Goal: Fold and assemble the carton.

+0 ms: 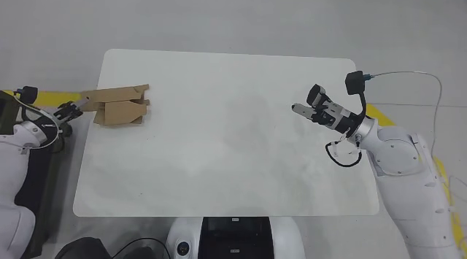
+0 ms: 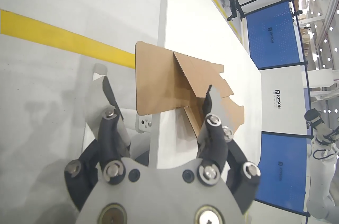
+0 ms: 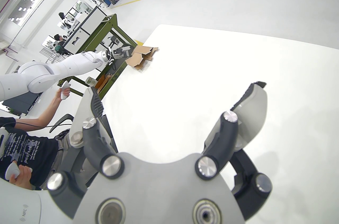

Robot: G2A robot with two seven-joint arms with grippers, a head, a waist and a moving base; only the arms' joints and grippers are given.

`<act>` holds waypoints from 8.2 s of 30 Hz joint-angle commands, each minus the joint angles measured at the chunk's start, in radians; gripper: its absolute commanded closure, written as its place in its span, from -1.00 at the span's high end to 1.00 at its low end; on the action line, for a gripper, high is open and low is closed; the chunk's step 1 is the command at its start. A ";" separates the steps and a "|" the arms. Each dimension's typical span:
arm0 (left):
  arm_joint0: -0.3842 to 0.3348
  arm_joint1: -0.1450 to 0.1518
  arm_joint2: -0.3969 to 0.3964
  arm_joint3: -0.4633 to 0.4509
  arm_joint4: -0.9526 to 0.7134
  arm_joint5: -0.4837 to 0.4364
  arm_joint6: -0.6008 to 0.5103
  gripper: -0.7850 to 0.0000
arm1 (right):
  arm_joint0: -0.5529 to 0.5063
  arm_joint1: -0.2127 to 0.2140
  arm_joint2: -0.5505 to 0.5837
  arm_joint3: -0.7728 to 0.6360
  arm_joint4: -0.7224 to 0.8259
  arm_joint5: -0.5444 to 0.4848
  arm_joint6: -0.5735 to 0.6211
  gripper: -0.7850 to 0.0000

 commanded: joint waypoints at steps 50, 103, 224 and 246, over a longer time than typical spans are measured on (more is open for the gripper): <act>-0.131 -0.047 -0.096 -0.189 -0.217 -0.115 -0.136 -1.00 | 0.000 0.000 0.000 0.000 0.000 0.000 0.000 1.00; -0.022 -0.159 0.086 -0.793 -0.377 0.164 -0.192 -1.00 | -0.011 -0.005 -0.041 0.014 0.161 0.032 0.015 1.00; 0.058 -0.236 -0.020 -0.977 -0.294 0.289 -0.383 1.00 | -0.013 -0.075 -0.323 0.015 0.757 0.451 0.086 -1.00; 0.090 -0.229 -0.105 -0.960 -0.482 0.439 -0.533 1.00 | -0.018 -0.075 -0.288 0.024 0.715 0.422 0.064 -1.00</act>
